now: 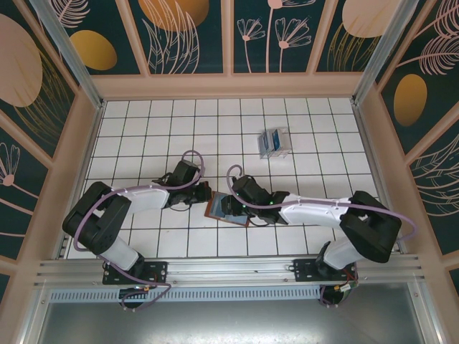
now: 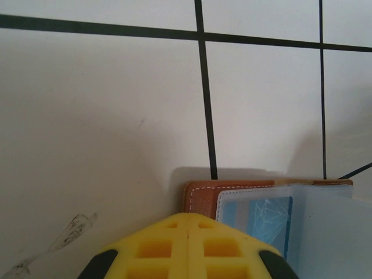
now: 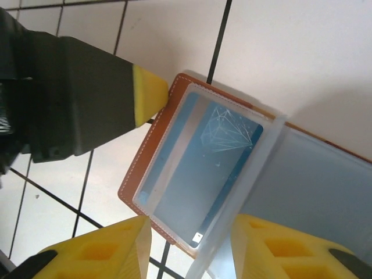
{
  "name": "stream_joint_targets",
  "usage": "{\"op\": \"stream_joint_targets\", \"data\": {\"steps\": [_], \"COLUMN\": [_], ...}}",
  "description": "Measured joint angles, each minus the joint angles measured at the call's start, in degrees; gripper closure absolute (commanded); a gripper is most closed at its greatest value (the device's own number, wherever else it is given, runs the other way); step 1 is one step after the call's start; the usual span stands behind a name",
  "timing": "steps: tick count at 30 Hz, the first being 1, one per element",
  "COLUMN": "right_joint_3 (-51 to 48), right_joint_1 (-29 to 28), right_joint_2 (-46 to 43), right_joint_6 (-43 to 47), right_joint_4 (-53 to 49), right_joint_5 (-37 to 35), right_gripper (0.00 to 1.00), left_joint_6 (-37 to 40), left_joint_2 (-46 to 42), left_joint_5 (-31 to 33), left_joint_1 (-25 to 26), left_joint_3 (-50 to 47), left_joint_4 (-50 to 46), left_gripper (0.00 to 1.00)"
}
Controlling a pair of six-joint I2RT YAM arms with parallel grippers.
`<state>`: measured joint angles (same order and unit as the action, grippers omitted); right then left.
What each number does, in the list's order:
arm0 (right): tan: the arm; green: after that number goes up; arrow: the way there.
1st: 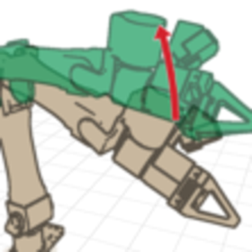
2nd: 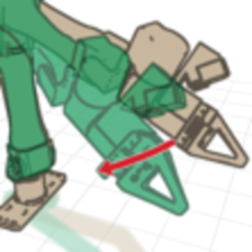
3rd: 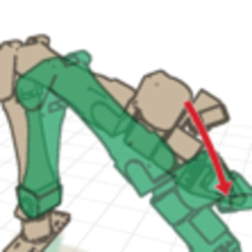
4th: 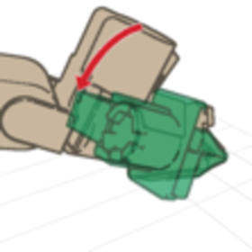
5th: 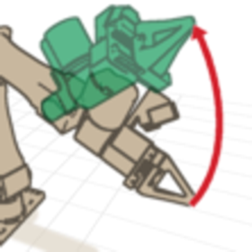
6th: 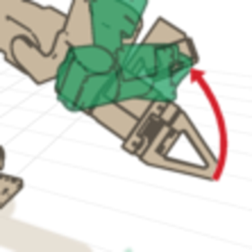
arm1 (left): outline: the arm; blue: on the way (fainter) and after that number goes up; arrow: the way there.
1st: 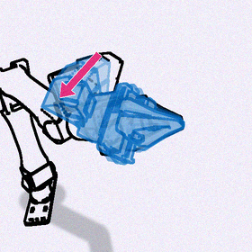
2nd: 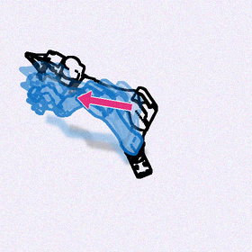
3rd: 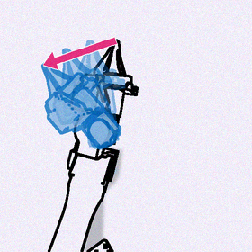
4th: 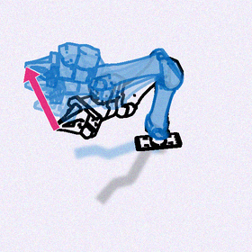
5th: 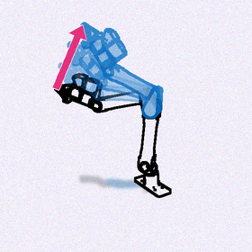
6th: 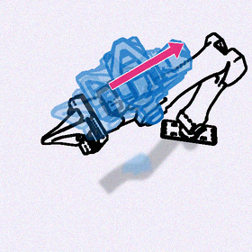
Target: Put the credit cards into the card holder
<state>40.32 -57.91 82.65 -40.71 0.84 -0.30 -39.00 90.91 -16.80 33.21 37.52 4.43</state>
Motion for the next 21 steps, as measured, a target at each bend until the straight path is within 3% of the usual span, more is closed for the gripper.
{"op": "stream_joint_targets", "data": {"steps": [6,21], "right_joint_3": [-0.3,-1.3], "right_joint_1": [0.3,0.5], "right_joint_2": [-0.8,-0.8], "right_joint_6": [1.0,3.0], "right_joint_4": [0.0,0.9], "right_joint_5": [-0.7,-1.8], "right_gripper": [0.74,0.8], "left_joint_6": [0.2,0.6], "left_joint_2": [0.5,1.2], "left_joint_5": [-1.1,-2.5], "left_joint_1": [0.0,0.0], "left_joint_3": [0.0,0.0], "left_joint_4": [0.0,-0.2], "left_gripper": [1.0,1.0]}}
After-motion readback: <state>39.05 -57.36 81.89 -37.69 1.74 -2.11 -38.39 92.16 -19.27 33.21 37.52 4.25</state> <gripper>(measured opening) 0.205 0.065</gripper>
